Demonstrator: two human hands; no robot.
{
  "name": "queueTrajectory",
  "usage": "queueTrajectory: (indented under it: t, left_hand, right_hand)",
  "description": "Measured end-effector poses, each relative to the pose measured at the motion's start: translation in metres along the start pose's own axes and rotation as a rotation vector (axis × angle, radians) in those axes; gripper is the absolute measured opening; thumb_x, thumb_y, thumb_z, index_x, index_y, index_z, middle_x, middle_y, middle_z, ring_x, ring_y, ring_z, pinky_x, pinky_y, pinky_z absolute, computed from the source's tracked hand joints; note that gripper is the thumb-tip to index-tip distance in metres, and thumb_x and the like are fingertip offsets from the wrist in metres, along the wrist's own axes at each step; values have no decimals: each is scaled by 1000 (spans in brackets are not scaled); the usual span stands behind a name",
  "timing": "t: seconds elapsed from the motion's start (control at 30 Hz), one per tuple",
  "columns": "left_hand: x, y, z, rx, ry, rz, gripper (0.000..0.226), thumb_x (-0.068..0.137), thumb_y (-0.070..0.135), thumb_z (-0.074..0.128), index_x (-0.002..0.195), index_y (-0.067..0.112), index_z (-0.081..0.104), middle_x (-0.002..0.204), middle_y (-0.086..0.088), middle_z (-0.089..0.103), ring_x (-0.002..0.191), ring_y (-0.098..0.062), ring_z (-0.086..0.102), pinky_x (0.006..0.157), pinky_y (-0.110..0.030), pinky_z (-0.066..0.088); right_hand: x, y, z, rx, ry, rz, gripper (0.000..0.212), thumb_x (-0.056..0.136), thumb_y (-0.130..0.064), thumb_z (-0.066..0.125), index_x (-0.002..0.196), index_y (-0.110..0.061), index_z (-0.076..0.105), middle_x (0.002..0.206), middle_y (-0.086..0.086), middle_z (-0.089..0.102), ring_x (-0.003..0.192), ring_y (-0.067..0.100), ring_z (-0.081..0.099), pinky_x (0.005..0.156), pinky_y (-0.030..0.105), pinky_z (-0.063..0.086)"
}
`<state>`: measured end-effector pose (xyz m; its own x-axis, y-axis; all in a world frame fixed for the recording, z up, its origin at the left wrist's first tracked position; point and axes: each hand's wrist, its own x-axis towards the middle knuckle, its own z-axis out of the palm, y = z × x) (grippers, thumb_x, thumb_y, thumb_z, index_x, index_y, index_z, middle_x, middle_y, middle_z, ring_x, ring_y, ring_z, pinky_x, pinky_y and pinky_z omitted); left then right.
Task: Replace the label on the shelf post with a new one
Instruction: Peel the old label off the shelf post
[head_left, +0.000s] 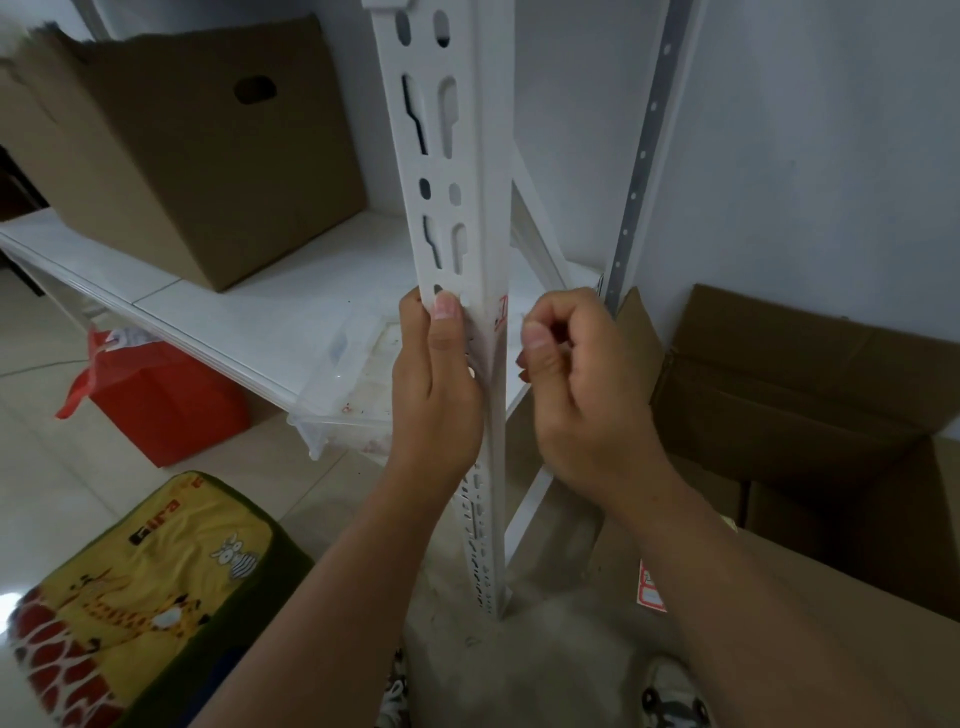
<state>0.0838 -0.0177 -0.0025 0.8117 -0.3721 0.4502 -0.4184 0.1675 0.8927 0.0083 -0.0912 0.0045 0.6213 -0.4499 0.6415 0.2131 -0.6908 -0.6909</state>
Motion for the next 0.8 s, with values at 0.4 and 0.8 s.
queueTrajectory:
  t: [0.4, 0.8]
  left_hand:
    - [-21, 10, -4, 509, 209, 571, 34, 85, 22, 56, 105, -4, 63, 98, -16, 61, 95, -19, 50, 86, -20, 35]
    - [-20, 11, -8, 433, 131, 570, 16, 89, 14, 66, 88, 0, 71, 81, -8, 65, 77, -19, 57, 70, -20, 43]
  right_hand:
    - [-1, -8, -21, 813, -126, 427, 28, 90, -21, 41, 76, -17, 65, 74, 1, 59, 76, 15, 57, 69, 25, 52]
    - [0, -5, -15, 998, -228, 448, 29, 86, -25, 41, 79, -9, 63, 82, 10, 59, 83, 26, 53, 69, 32, 47]
